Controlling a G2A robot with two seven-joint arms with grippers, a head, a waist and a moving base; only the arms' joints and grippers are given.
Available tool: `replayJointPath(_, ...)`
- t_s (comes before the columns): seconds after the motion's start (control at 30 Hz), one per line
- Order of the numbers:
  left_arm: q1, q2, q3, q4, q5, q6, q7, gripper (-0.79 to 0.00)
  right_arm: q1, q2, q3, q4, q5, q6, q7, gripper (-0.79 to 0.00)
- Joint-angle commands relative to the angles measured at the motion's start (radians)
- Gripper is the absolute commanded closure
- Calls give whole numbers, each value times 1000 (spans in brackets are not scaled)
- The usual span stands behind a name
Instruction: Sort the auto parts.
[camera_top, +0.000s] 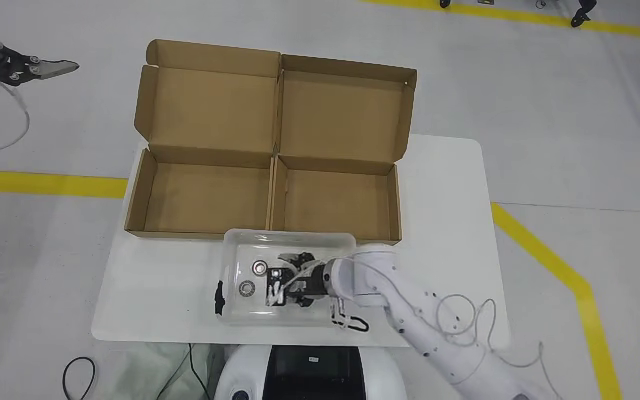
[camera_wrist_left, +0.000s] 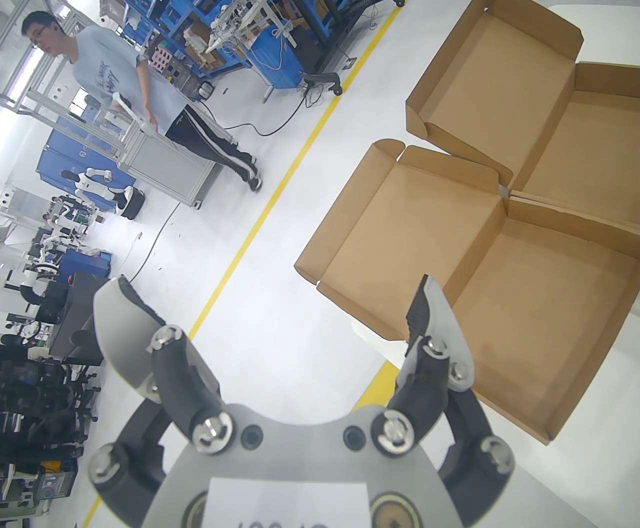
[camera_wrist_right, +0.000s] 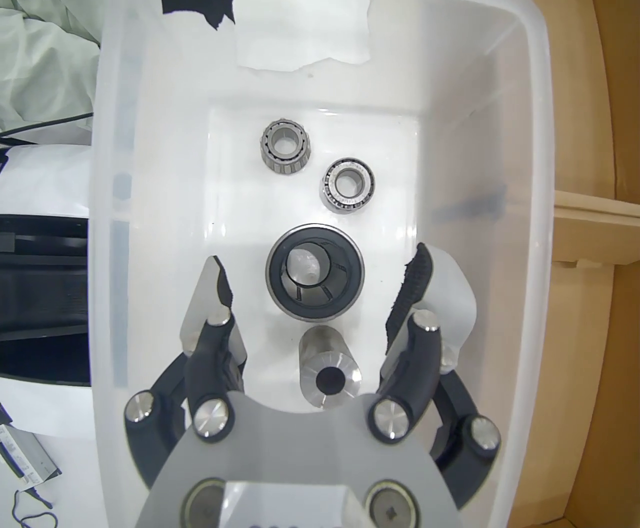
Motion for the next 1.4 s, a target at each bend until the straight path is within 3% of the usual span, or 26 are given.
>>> replayJointPath(0.0, 0, 0, 0, 0, 0, 0, 0, -785, 12, -3, -12, 17, 4, -1, 1, -640)
replayJointPath(0.33, 0, 0, 0, 0, 0, 0, 0, -785, 63, -21, -61, 94, 30, 8, -3, -640)
replayJointPath(0.47, 0, 0, 0, 0, 0, 0, 0, -785, 76, -25, -71, 116, 31, 15, -15, -526)
replayJointPath(0.53, 0, 0, 0, 0, 0, 0, 0, -785, 81, -26, -75, 124, 28, 19, -16, -400)
replayJointPath(0.67, 0, 0, 0, 0, 0, 0, 0, -785, 86, -27, -81, 133, 22, 34, -4, -317)
replayJointPath(0.77, 0, 0, 0, 0, 0, 0, 0, -785, 87, -28, -84, 132, 23, 42, 2, -212)
replayJointPath(0.87, 0, 0, 0, 0, 0, 0, 0, -785, 89, -27, -86, 131, 22, 43, -4, -28)
replayJointPath(0.9, 0, 0, 0, 0, 0, 0, 0, -785, 90, -27, -85, 129, 21, 41, -10, 0)
replayJointPath(1.37, 0, 0, 0, 0, 0, 0, 0, -785, 86, -19, -63, 113, 8, 37, -216, 0)
